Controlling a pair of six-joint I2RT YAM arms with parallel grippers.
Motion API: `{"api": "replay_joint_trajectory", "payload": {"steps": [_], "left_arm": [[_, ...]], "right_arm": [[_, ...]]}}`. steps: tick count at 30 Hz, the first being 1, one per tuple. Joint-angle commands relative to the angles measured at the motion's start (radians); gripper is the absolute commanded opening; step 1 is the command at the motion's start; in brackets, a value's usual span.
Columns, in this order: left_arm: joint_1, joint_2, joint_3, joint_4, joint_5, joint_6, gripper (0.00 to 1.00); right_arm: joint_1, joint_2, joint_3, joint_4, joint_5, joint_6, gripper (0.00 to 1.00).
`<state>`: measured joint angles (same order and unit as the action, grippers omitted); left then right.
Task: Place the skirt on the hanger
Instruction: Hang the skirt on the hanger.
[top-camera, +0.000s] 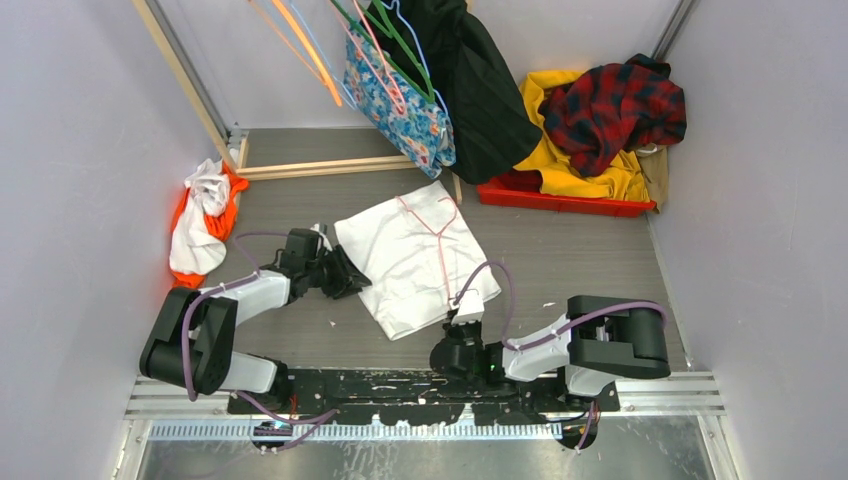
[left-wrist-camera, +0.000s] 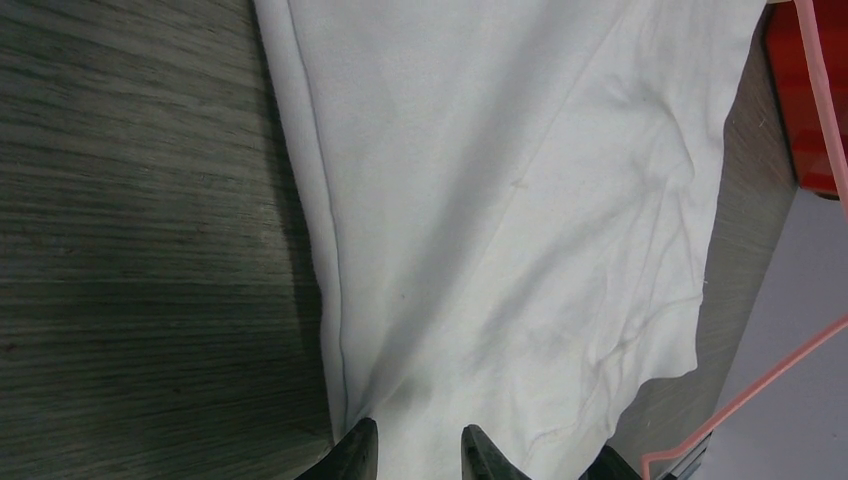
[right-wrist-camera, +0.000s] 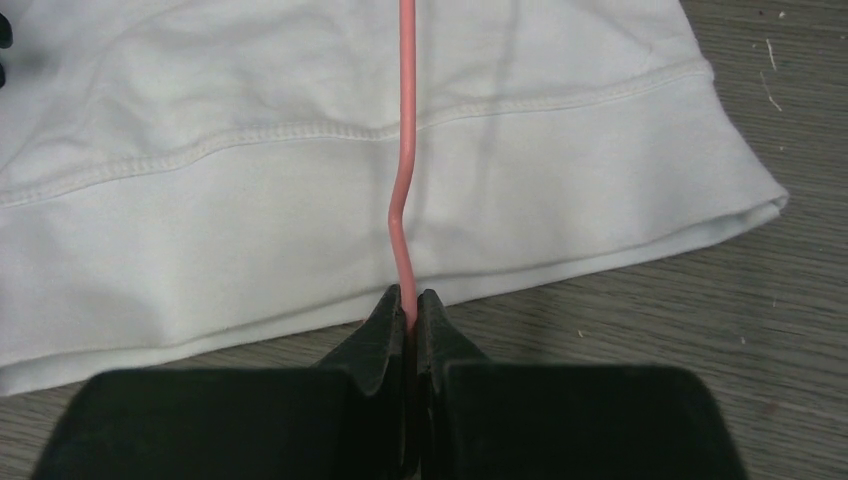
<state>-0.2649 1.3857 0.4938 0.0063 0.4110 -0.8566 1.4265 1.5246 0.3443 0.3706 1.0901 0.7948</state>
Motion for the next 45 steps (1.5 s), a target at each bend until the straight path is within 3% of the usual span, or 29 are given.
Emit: {"api": "replay_joint_trajectory", "payload": {"steps": [1, 10, 23, 34, 39, 45], "left_arm": [[0.005, 0.009, 0.017, -0.038, -0.017, 0.030, 0.37], [0.005, -0.005, 0.034, -0.079, -0.020, 0.045, 0.55], [0.005, -0.084, 0.047, -0.130, -0.022, 0.050, 0.55], [0.010, -0.237, 0.115, -0.274, -0.021, 0.081, 0.67], [0.016, -0.305, 0.155, -0.351, -0.034, 0.095, 0.81], [0.022, -0.348, 0.176, -0.401, -0.030, 0.101, 0.85]], "right_arm": [[-0.006, -0.028, 0.023, -0.042, 0.030, -0.094, 0.01], [-0.002, -0.157, 0.013, 0.010, 0.023, -0.247, 0.01], [0.017, -0.463, 0.011, 0.033, 0.093, -0.471, 0.01], [0.114, -0.647, 0.169, -0.077, 0.115, -0.702, 0.01], [0.169, -0.662, 0.281, -0.153, 0.119, -0.800, 0.01], [0.212, -0.666, 0.383, -0.170, 0.103, -0.889, 0.01]]}}
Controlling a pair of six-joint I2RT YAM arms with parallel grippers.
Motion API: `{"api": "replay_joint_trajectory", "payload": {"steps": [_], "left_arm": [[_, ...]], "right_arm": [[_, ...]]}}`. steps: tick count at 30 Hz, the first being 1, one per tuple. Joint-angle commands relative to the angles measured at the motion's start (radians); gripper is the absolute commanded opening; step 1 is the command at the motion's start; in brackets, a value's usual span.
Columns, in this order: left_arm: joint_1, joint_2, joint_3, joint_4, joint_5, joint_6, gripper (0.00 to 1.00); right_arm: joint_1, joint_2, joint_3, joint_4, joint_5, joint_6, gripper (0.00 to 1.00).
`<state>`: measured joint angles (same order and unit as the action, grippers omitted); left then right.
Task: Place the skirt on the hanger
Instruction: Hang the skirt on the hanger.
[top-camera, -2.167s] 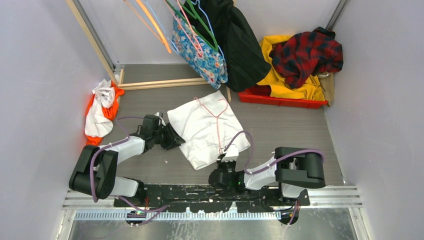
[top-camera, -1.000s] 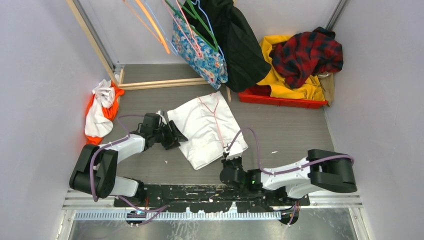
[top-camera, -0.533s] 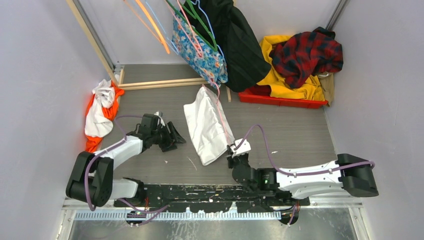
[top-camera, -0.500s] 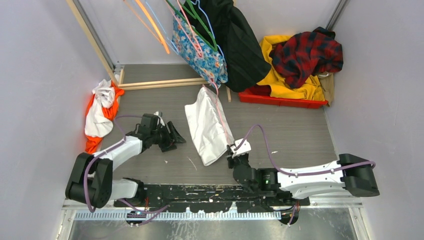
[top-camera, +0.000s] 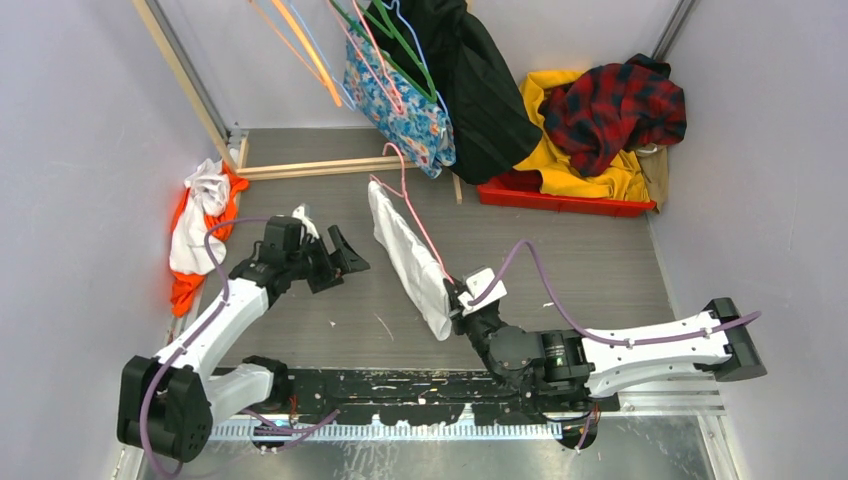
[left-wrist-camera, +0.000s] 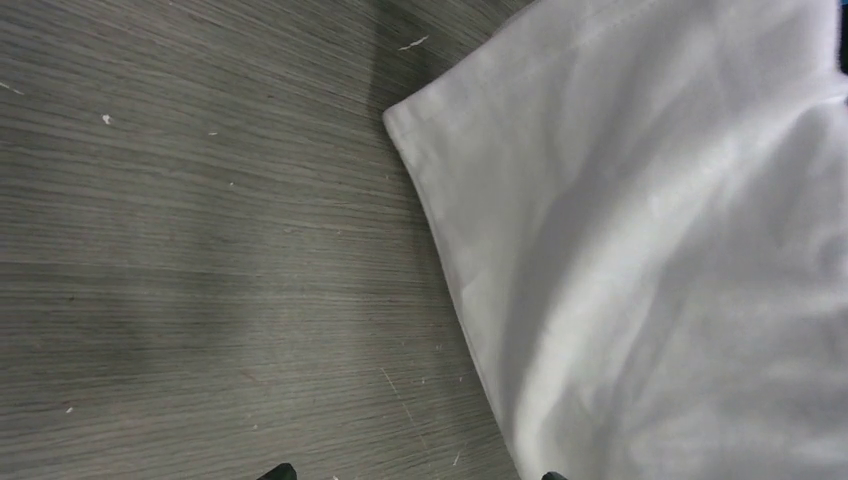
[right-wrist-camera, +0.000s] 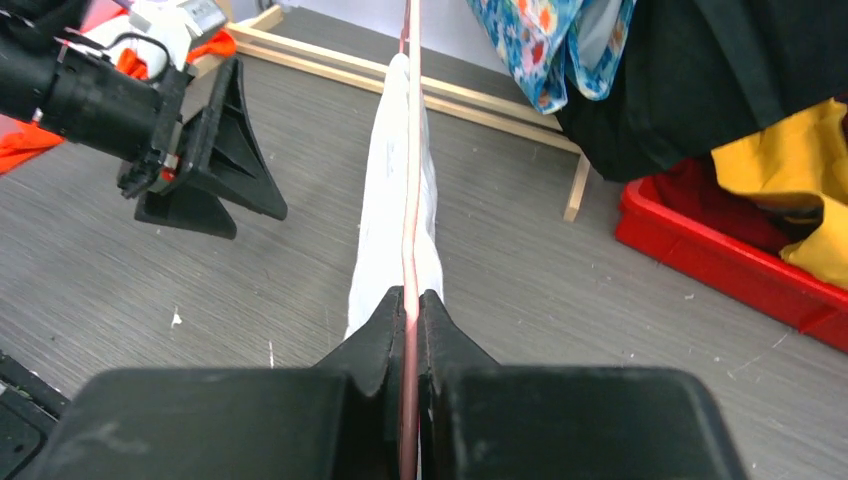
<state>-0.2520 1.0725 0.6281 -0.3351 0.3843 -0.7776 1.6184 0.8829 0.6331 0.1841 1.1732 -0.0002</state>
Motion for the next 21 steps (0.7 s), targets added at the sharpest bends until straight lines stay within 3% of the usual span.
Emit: {"api": "replay_joint_trajectory", "payload": {"steps": [1, 2, 3, 4, 21], "left_arm": [[0.012, -0.045, 0.042, -0.068, -0.005, 0.024, 0.86], [0.014, -0.056, 0.041, -0.075, -0.008, 0.024, 0.89], [0.019, -0.066, 0.042, -0.083, -0.010, 0.024, 0.98], [0.023, -0.077, 0.044, -0.093, -0.010, 0.027, 1.00], [0.085, -0.197, 0.094, -0.243, -0.003, 0.065, 0.99]], "right_arm": [[0.024, -0.022, 0.110, 0.024, 0.010, -0.110, 0.01], [0.026, -0.017, 0.126, 0.023, -0.002, -0.120, 0.01], [0.028, -0.010, 0.145, 0.018, -0.012, -0.131, 0.01], [0.030, 0.001, 0.166, 0.014, -0.019, -0.142, 0.01], [0.041, 0.071, 0.413, -0.110, -0.179, -0.172, 0.01]]}}
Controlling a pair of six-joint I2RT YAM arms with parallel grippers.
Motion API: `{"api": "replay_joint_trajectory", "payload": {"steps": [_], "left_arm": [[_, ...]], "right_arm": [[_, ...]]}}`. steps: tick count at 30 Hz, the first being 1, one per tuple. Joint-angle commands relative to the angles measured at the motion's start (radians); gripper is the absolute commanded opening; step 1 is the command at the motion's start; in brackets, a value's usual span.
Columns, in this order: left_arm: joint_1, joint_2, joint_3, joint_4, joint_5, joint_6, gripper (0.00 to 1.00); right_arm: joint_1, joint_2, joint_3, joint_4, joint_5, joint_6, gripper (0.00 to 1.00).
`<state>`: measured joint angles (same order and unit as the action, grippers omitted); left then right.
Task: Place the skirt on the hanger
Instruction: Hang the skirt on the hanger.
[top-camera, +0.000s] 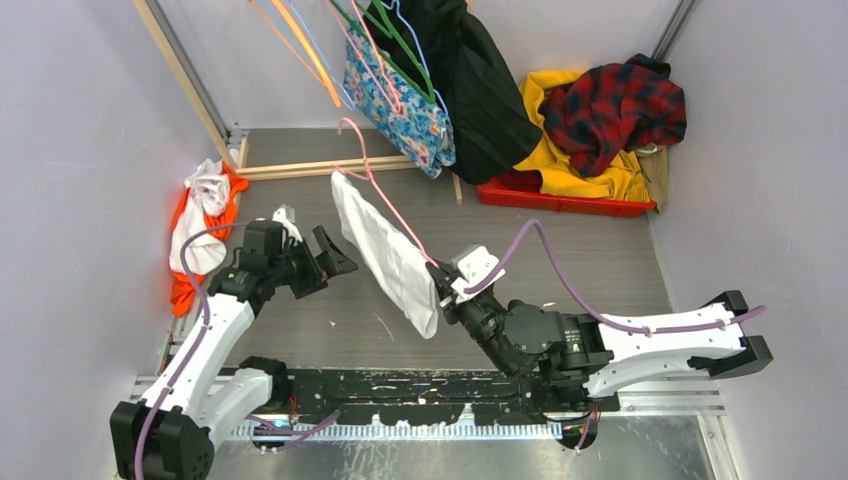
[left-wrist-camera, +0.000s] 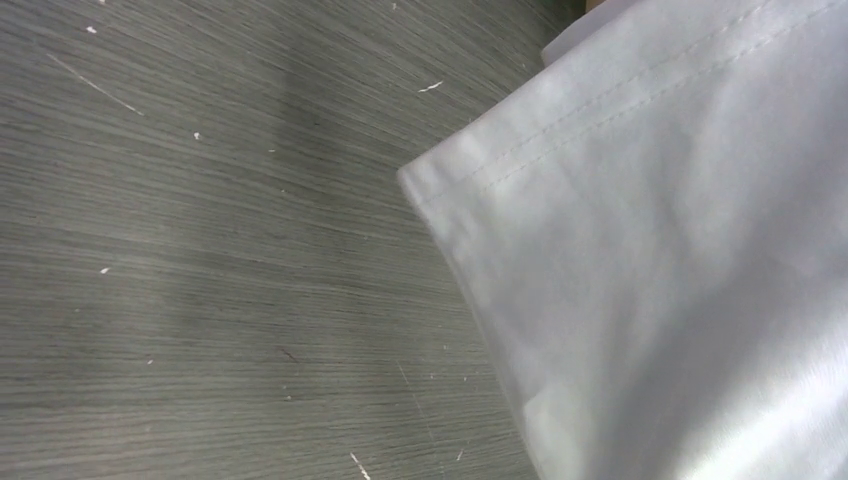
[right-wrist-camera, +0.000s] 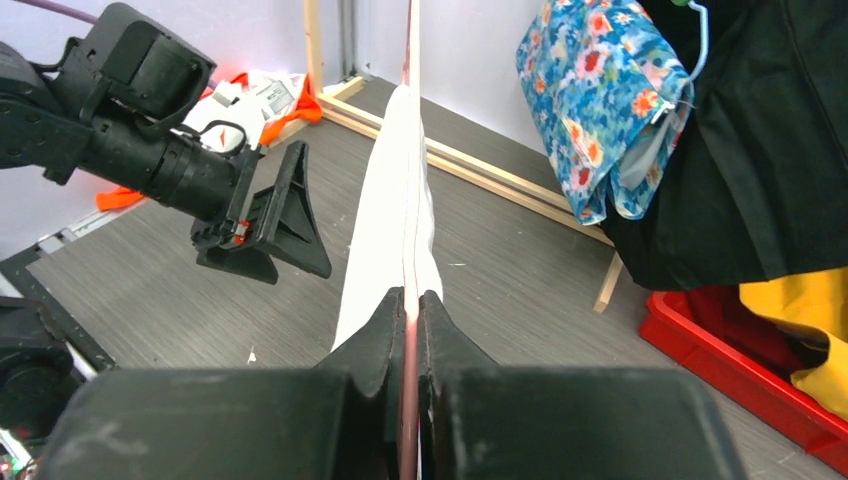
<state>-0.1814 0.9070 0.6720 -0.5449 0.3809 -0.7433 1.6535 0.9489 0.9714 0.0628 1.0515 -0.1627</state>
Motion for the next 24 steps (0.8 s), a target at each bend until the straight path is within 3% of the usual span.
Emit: {"api": "replay_joint_trajectory", "payload": {"steps": [1, 8, 24], "left_arm": [[0.016, -0.039, 0.050, -0.038, 0.001, 0.031, 0.99], [0.025, -0.066, 0.072, -0.067, 0.008, 0.032, 0.99], [0.026, -0.103, 0.155, -0.118, 0.043, 0.038, 0.99]], "right_arm": [[0.005, 0.005, 0.085, -0.002, -0.070, -0.003, 0.01], [0.006, -0.055, 0.117, -0.075, -0.106, 0.036, 0.01], [0.005, -0.218, 0.213, -0.211, -0.015, -0.041, 0.01]]}}
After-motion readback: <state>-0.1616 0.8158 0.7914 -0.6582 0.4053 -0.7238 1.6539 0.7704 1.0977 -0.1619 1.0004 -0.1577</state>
